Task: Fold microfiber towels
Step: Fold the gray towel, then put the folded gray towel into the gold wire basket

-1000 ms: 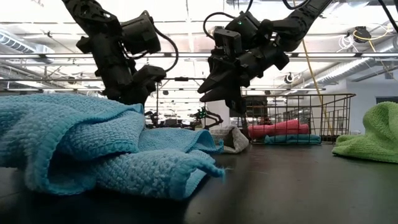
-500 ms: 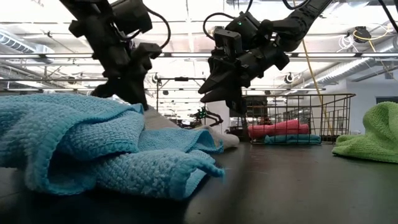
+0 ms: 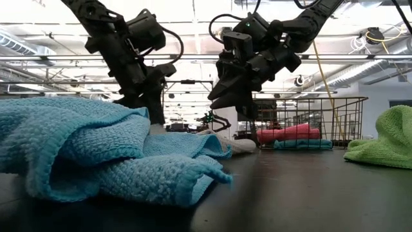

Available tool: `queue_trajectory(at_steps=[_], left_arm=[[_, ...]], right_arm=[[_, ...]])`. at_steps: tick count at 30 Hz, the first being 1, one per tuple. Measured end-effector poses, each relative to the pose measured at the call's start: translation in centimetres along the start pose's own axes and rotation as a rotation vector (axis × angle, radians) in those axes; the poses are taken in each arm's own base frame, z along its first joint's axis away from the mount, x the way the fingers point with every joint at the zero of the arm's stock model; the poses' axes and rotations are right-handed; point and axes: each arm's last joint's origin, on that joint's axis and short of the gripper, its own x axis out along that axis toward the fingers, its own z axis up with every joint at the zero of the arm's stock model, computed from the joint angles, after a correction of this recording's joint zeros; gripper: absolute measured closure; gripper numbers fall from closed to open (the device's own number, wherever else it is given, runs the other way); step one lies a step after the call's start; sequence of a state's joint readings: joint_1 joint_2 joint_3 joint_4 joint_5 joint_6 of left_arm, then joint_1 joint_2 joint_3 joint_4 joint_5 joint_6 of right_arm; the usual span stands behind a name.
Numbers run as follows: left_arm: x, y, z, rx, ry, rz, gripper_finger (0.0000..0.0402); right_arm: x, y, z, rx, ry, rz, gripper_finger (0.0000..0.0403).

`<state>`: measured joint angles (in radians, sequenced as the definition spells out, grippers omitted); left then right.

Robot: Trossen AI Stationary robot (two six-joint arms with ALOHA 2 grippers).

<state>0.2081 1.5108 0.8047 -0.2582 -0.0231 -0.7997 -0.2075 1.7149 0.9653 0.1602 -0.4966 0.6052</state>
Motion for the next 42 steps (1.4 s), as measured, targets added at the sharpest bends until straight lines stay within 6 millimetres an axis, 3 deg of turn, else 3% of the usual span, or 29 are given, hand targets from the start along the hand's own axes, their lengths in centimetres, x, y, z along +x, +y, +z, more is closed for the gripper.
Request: queue_trajectory(at_steps=[6,16,24,29,35,42], left_arm=[[0.0,0.5,0.5,0.011,-0.031,0.034,0.0258],[-0.6,-0.1,0.2,0.006,-0.062,0.025,0.0252],[-3.9,-2.9,-1.6,0.151,-0.159,-0.053,0.0252],[-5.1,-4.4,-3.5,0.223,-0.216,-0.061,0.0252],[-5.4,-5.1,-4.7,0.240,-0.220,-0.058,0.0252],[-5.3,-4.6,-5.1,0.224,-0.189,-0.002,0.0252]], right_arm=[[0.3,0.3,-0.4,-0.018,0.007,-0.021,0.0321],[0.0,1.5,-1.7,-0.124,0.090,-0.039,0.0327],[-2.8,4.3,-3.2,-0.398,0.144,-0.190,0.0348],[-3.4,6.6,-2.8,-0.661,0.173,-0.228,0.0341],[-1.8,8.0,-2.6,-0.978,0.205,-0.284,0.0325],[1.5,7.6,-4.7,-1.066,0.321,-0.272,0.0311]])
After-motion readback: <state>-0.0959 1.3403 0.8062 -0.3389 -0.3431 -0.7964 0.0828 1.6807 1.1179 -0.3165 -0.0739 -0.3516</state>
